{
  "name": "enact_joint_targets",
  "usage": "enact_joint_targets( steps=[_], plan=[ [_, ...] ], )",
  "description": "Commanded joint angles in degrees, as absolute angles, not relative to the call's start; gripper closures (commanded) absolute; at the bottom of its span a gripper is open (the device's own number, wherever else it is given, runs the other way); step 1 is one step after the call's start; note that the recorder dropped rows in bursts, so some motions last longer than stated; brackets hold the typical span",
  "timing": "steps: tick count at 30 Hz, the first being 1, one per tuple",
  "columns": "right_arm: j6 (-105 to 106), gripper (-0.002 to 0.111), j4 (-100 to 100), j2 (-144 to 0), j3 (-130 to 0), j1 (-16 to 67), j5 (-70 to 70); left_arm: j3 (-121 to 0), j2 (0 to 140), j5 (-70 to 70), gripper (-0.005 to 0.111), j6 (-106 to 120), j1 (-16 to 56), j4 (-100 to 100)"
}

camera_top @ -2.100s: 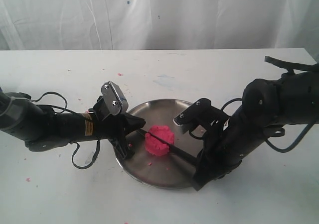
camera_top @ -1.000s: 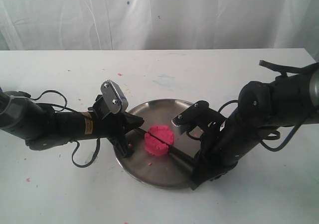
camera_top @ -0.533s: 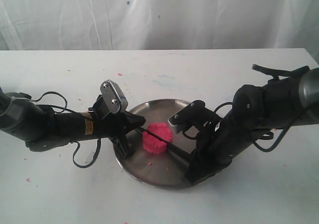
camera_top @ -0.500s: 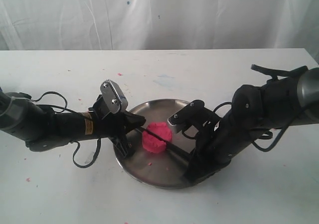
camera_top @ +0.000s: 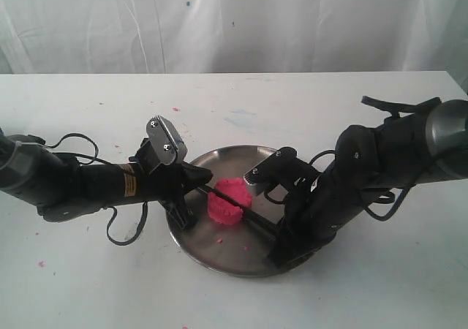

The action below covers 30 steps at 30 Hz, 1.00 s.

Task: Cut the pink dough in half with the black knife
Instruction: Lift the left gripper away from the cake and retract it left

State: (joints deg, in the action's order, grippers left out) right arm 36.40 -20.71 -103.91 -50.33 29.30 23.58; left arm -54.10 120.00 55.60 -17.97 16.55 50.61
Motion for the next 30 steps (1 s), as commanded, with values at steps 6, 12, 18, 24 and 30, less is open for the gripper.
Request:
enact_joint_targets(
  steps=[6, 12, 18, 24, 30],
  plan=[
    [35.76, 0.108, -21.0, -105.71, -50.24, 29.31, 21.97, -53.48, 119.31, 56.91, 0.107, -17.5, 16.4, 52.68],
    [35.76, 0.108, -21.0, -105.71, -50.24, 29.31, 21.74, -53.48, 111.89, 58.81, 0.107, -14.12, 14.6, 52.21],
    [35.76, 0.108, -21.0, -105.71, -50.24, 29.31, 21.74, -53.14, 101.12, 58.95, 0.107, -14.7, 10.93, 52.21],
    [35.76, 0.108, -21.0, -105.71, -50.24, 29.31, 21.6, -51.27, 87.84, 54.9, 0.107, -14.85, 9.8, 51.49],
    [35.76, 0.108, -21.0, -105.71, -50.24, 29.31, 21.81, -44.2, 74.43, 40.44, 0.107, -22.42, 9.8, 54.48]
  ],
)
